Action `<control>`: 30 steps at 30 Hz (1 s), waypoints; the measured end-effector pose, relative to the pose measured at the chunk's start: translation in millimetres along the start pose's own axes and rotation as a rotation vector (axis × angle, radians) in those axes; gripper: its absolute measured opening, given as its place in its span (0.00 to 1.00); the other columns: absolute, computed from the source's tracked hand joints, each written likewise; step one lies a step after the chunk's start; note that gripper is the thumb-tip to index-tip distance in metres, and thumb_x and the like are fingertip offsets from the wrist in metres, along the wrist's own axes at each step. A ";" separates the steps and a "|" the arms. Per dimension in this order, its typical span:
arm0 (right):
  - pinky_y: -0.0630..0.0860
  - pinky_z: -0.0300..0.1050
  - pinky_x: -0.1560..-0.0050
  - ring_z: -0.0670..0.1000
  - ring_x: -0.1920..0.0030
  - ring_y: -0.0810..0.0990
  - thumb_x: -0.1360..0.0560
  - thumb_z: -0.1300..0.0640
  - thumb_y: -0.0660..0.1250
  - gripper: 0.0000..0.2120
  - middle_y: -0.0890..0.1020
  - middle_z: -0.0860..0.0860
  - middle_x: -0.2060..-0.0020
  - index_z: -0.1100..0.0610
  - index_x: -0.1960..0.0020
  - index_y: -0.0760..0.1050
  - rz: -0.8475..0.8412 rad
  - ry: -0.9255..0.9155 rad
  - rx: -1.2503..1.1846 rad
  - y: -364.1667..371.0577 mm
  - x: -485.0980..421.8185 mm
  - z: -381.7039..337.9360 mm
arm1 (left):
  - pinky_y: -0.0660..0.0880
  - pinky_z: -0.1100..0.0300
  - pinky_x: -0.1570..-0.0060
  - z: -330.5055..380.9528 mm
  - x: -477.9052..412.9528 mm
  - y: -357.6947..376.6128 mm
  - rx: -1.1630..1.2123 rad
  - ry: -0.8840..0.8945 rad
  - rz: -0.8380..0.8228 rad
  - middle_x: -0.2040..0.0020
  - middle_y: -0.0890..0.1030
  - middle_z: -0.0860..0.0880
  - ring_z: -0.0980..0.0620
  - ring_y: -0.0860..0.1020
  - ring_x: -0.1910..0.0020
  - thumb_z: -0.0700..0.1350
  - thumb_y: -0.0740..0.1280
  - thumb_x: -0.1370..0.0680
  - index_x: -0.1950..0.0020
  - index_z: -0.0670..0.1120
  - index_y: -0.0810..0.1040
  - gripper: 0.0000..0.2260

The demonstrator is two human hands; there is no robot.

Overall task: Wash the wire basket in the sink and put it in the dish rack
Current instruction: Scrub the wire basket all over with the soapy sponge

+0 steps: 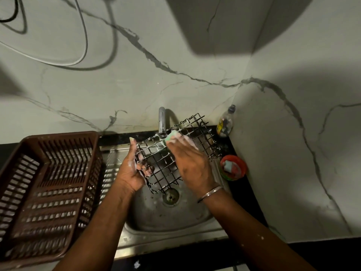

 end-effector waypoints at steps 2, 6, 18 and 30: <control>0.77 0.50 0.32 0.54 0.30 0.77 0.22 0.65 0.71 0.23 0.80 0.56 0.32 0.58 0.28 0.75 -0.021 -0.095 -0.005 0.3 -0.4 -2.5 | 0.80 0.53 0.59 2.6 4.7 2.1 -0.012 0.003 -0.007 0.57 0.80 0.47 0.49 0.82 0.63 0.69 0.74 0.33 0.35 0.48 0.78 0.34; 0.82 0.52 0.38 0.53 0.30 0.78 0.25 0.70 0.72 0.27 0.80 0.54 0.32 0.56 0.29 0.75 0.066 0.285 0.064 -16.3 -21.2 51.2 | 0.79 0.57 0.70 3.3 5.4 -9.0 0.026 0.021 -0.068 0.68 0.76 0.50 0.54 0.79 0.76 0.68 0.79 0.36 0.24 0.49 0.75 0.45; 0.82 0.53 0.39 0.54 0.30 0.78 0.24 0.69 0.71 0.25 0.80 0.53 0.32 0.55 0.29 0.75 -0.033 0.100 0.069 -10.7 -20.4 40.9 | 0.77 0.57 0.70 2.5 -3.2 -17.0 -0.027 0.048 -0.130 0.70 0.81 0.53 0.54 0.80 0.73 0.70 0.84 0.42 0.46 0.52 0.78 0.35; 0.84 0.48 0.44 0.53 0.36 0.82 0.20 0.65 0.65 0.20 0.82 0.55 0.35 0.58 0.29 0.76 0.045 0.233 -0.016 -16.0 -10.0 29.4 | 0.71 0.62 0.76 -1.9 -3.3 -4.9 -0.038 0.029 -0.172 0.73 0.74 0.54 0.57 0.72 0.78 0.67 0.70 0.24 0.58 0.51 0.72 0.20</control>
Point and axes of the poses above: each hand's wrist, its own x-axis away from the middle knuckle, its own y-axis out of the palm, z = x × y, the point moved 5 cm from there along -x, towards the middle knuckle
